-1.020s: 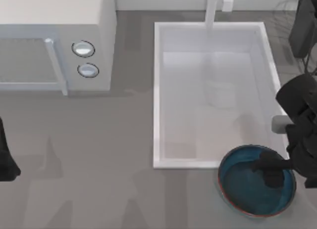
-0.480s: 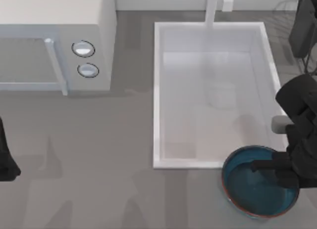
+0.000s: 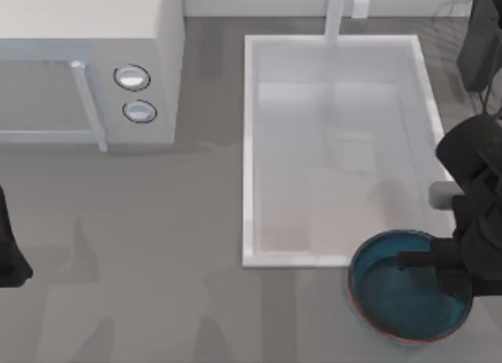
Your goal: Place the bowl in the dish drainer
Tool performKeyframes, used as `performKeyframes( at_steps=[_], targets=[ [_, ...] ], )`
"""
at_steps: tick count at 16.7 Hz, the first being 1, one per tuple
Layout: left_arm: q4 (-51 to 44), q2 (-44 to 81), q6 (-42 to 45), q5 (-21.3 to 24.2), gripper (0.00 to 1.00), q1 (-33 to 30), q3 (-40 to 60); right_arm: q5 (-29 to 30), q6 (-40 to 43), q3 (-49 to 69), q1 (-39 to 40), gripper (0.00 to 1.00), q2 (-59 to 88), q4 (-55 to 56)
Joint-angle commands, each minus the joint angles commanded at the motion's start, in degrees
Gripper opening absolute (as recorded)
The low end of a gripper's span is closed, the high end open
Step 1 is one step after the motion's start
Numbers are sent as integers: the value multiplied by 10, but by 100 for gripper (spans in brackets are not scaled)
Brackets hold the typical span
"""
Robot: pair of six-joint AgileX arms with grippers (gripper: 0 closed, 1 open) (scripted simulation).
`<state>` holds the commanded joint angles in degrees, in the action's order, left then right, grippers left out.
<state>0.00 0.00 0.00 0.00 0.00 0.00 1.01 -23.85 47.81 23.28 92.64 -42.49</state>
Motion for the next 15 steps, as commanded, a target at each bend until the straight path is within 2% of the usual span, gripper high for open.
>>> performKeyframes(
  at_steps=[4, 11, 15],
  targets=[
    [0, 0, 0, 0, 100, 0, 0, 0, 1, 86, 3, 0, -3, -89],
    [0, 0, 0, 0, 100, 0, 0, 0, 3, 319, -3, 0, -38, -381],
    [0, 0, 0, 0, 100, 0, 0, 0, 7, 395, -7, 0, -62, -458]
  ],
)
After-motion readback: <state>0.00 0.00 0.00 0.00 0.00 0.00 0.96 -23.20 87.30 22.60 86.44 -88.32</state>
